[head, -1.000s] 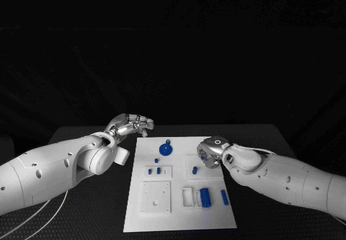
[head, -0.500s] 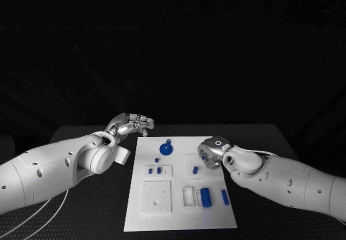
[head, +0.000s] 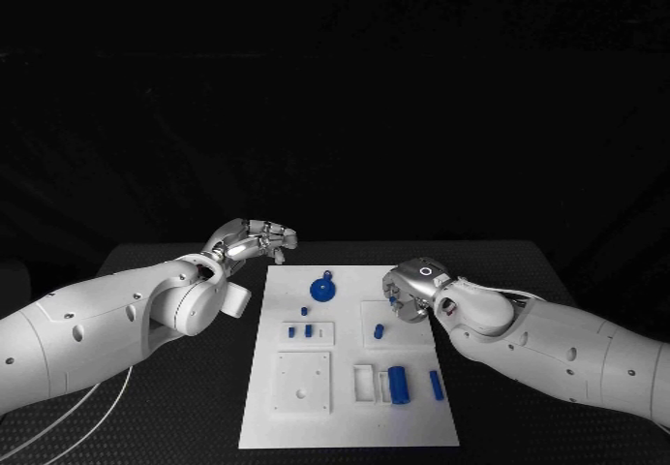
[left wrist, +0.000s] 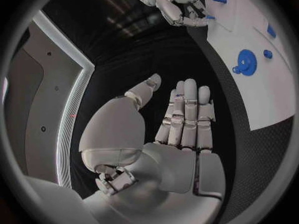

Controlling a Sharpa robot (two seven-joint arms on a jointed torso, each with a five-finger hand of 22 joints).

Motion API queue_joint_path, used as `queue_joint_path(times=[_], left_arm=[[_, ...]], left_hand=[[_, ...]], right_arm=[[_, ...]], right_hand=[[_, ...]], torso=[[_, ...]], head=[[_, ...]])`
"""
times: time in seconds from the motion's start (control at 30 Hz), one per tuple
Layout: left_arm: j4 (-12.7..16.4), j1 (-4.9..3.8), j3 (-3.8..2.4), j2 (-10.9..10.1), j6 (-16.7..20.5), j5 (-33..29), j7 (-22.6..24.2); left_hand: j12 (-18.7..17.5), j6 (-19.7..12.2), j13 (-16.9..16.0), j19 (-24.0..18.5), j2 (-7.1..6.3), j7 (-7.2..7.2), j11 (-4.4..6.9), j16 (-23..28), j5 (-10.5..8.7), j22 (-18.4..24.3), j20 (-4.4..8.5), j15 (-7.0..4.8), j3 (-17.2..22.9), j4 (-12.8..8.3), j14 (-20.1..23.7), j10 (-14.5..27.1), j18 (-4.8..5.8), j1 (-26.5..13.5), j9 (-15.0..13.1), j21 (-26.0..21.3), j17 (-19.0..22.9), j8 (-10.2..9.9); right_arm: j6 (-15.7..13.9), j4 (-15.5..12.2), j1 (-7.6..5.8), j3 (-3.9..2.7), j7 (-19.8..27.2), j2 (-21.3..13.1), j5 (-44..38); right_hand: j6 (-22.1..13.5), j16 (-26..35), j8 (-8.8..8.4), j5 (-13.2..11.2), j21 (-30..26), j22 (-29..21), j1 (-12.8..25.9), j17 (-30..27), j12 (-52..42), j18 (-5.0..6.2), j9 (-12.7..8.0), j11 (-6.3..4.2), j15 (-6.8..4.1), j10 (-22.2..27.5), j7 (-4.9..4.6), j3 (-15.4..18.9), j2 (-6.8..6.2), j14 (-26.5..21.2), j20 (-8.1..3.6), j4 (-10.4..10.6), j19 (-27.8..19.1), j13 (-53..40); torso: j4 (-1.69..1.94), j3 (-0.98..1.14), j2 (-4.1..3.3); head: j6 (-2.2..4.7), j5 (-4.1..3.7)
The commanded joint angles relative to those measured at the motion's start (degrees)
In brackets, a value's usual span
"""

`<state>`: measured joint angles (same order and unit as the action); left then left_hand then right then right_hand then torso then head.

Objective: Assemble the parts on the task board

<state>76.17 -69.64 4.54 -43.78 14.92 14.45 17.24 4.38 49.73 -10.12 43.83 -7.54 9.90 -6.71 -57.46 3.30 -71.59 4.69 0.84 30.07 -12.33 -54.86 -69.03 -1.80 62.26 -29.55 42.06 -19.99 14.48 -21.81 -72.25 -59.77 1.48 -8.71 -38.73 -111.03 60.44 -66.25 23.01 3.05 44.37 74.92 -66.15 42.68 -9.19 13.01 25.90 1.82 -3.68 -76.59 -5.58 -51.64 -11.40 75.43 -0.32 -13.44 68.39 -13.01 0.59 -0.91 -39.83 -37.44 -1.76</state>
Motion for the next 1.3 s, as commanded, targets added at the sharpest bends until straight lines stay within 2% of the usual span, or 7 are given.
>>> queue_joint_path(times=[0.03,0.33,0.7,0.87,1.0,1.13,1.3], left_arm=[[-0.07,-0.07,-0.06,0.13,-0.32,-0.45,0.72],[-0.36,-0.07,-0.06,0.19,-0.27,-0.48,0.70],[-1.09,-0.07,-0.06,0.85,0.43,-0.59,0.78],[-1.14,-0.08,-0.06,0.94,1.01,-0.97,1.04],[-1.14,-0.08,-0.06,1.19,1.22,-1.16,1.21],[-1.29,-0.09,-0.06,1.54,1.34,-1.19,1.22],[-1.43,-0.09,-0.06,1.90,1.41,-1.29,1.27]], left_hand=[[-0.32,-0.29,0.06,0.39,0.16,-0.02,0.01,0.31,0.34,0.03,0.15,-0.01,-0.27,0.05,-0.38,0.31,-0.68,-0.60,0.10,-0.37,-0.07,0.20],[-0.33,-0.34,0.08,0.44,0.15,-0.01,0.00,0.34,0.35,0.03,0.15,0.00,-0.28,0.03,-0.42,0.36,-0.70,-0.61,0.13,-0.41,-0.11,0.21],[-0.30,-0.34,0.09,0.49,0.16,-0.01,0.01,0.37,0.35,0.03,0.15,-0.01,-0.28,0.03,-0.45,0.35,-0.72,-0.63,0.14,-0.45,-0.15,0.25],[-0.28,-0.33,0.09,0.52,0.17,-0.01,0.01,0.37,0.35,0.03,0.15,-0.01,-0.28,0.05,-0.49,0.34,-0.73,-0.65,0.15,-0.46,-0.18,0.27],[-0.26,-0.32,0.08,0.56,0.15,-0.01,0.02,0.38,0.35,0.02,0.15,-0.02,-0.28,0.06,-0.52,0.31,-0.73,-0.67,0.16,-0.48,-0.20,0.30],[-0.25,-0.31,0.08,0.58,0.12,-0.02,0.03,0.40,0.35,0.03,0.15,-0.02,-0.29,0.07,-0.53,0.30,-0.74,-0.70,0.16,-0.50,-0.22,0.32],[-0.23,-0.31,0.08,0.60,0.10,-0.02,0.04,0.42,0.35,0.03,0.15,-0.02,-0.29,0.09,-0.53,0.29,-0.74,-0.71,0.17,-0.53,-0.23,0.34]], right_arm=[[-1.04,-0.98,0.00,-0.62,0.20,-0.51,-0.66],[-0.94,-6.60,-0.29,-2.48,0.73,-3.14,3.05],[-1.53,-13.27,0.06,-2.50,2.12,-0.59,4.13],[-1.35,-14.05,0.74,-1.69,2.36,1.33,2.68],[-1.12,-13.70,1.43,0.35,2.30,3.04,1.18],[-1.00,-13.20,2.25,1.56,2.18,4.30,0.08],[-0.89,-12.60,4.41,2.29,2.03,5.98,-1.01]], right_hand=[[0.46,-0.20,0.21,-0.05,0.42,1.18,-0.03,-0.07,-0.35,1.99,-0.13,-0.10,-1.01,-0.36,0.05,-0.29,-0.52,-0.43,-0.23,0.02,0.14,-0.07],[0.54,-0.25,0.19,-0.05,0.53,1.16,0.02,-0.10,-0.33,1.99,-0.05,-0.13,-1.04,-0.42,0.08,-0.54,-0.68,-0.42,-0.26,0.21,0.14,-0.28],[0.50,-0.25,0.12,0.00,0.58,1.15,0.06,-0.14,-0.26,1.99,-0.02,-0.12,-1.03,-0.38,0.06,-0.67,-0.63,-0.45,-0.31,0.32,0.09,-0.41],[0.47,-0.25,0.09,0.03,0.59,1.15,0.07,-0.15,-0.23,1.99,-0.01,-0.11,-1.03,-0.35,0.05,-0.70,-0.58,-0.45,-0.33,0.33,0.07,-0.46],[0.44,-0.24,0.07,0.05,0.61,1.15,0.07,-0.17,-0.20,1.99,0.00,-0.11,-1.02,-0.33,0.04,-0.72,-0.53,-0.46,-0.35,0.33,0.05,-0.50],[0.43,-0.24,0.05,0.05,0.63,1.15,0.07,-0.18,-0.18,1.99,0.01,-0.10,-1.02,-0.31,0.03,-0.73,-0.52,-0.47,-0.37,0.32,0.04,-0.53],[0.43,-0.24,0.04,0.07,0.65,1.15,0.06,-0.19,-0.17,1.99,0.03,-0.10,-1.01,-0.31,0.03,-0.74,-0.50,-0.47,-0.39,0.29,0.02,-0.57]], torso=[[0.01,0.04,-0.02],[-0.03,-0.05,0.00],[0.13,-0.09,-0.01],[0.07,-0.20,-0.01],[0.16,-0.24,0.02],[0.24,-0.22,0.03],[0.08,-0.21,-0.01]], head=[[-0.02,0.11],[0.03,0.56],[0.00,3.53],[-0.02,5.22],[-0.09,6.55],[-0.55,7.88],[-1.04,8.92]])
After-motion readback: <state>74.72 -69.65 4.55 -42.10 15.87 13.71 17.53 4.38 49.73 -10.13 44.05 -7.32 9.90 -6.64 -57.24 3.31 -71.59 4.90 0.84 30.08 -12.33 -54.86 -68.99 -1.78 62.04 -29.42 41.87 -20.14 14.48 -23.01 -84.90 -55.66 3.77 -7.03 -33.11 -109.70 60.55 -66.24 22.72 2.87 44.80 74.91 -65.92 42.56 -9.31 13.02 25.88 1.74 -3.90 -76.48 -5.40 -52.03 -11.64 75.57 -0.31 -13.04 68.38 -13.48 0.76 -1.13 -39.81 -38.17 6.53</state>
